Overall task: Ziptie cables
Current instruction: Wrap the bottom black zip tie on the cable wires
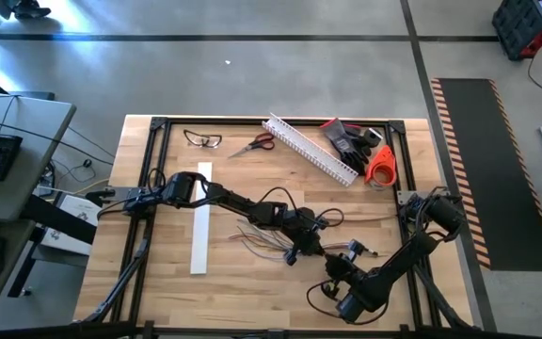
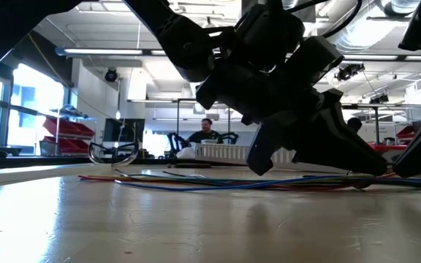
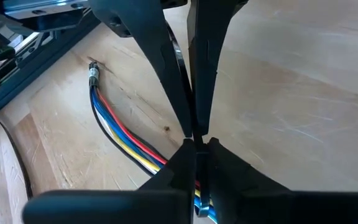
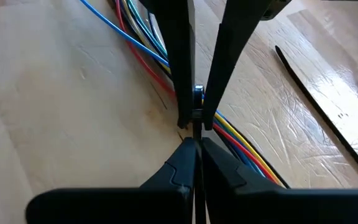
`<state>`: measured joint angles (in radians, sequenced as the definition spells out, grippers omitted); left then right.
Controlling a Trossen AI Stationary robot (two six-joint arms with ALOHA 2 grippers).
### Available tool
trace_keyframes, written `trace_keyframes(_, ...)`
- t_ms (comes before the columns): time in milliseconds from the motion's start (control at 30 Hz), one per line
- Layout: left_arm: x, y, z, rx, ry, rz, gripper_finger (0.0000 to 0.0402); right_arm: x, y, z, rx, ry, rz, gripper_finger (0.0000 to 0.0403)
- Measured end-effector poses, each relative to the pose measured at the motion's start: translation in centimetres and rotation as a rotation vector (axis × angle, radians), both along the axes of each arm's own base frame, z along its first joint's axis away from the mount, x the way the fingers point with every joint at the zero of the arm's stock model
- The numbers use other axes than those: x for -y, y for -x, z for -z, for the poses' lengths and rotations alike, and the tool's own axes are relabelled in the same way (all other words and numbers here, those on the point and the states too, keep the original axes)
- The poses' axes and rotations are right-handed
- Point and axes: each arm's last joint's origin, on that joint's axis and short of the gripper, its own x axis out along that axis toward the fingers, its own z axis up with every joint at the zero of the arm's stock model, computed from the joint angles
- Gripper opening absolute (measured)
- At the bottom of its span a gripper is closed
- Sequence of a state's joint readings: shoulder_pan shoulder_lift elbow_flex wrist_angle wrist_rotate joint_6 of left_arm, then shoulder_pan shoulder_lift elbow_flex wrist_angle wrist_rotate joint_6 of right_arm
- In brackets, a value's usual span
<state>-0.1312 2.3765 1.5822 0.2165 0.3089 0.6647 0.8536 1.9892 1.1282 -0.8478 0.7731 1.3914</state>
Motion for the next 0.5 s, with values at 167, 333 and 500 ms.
trace_keyframes(167, 0.0, 0.0, 0.0, -0.003, 0.006, -0.003, 0.0003, -0.1, 0.1, 0.1, -0.006, -0.033, 0.023, 0.0)
trace_keyframes(333, -0.7, -0.1, -0.1, -0.019, 0.032, -0.023, 0.0001, -1.1, 1.1, 0.8, 0.021, -0.066, 0.054, 0.0)
trace_keyframes(500, -1.7, -0.2, -0.2, -0.025, 0.072, -0.023, 0.0, -2.6, 3.2, 0.8, 0.124, -0.145, 0.115, 0.0)
